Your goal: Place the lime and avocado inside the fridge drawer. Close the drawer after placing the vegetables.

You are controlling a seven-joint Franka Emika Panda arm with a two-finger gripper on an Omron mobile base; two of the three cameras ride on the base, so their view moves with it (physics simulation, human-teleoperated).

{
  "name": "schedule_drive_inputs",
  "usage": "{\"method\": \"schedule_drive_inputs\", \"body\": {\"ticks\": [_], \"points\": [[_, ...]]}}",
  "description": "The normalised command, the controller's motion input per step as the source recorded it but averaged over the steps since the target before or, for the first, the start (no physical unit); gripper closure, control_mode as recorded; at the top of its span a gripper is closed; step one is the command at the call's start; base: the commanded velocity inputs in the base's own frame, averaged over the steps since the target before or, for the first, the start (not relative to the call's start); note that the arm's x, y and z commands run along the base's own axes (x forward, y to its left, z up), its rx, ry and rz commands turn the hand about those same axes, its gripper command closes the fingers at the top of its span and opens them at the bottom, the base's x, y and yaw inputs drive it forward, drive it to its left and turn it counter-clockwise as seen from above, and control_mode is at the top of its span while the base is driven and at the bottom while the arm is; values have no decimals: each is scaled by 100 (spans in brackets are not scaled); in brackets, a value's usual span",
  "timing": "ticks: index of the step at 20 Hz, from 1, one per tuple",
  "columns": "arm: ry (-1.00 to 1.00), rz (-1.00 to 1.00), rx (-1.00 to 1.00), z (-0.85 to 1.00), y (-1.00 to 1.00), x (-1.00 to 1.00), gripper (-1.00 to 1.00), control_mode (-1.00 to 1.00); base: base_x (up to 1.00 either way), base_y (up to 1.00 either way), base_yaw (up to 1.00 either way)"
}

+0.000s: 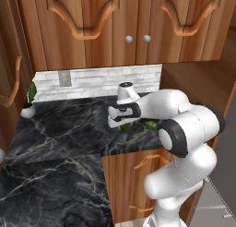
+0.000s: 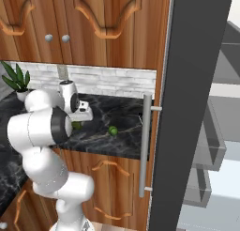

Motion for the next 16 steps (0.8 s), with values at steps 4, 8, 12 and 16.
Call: {"method": "schedule_drive_inputs", "body": {"ticks": [4, 8, 12, 16], "points": [[-27, -2, 0, 78, -39, -100, 100, -100, 0, 0, 0], [-18, -3, 1, 63, -40, -100, 100, -100, 0, 0, 0], [-3, -1, 3, 61, -10, -91, 100, -100, 0, 0, 0], [1, 4, 0, 5, -1, -22, 100, -100, 0, 0, 0]]}}
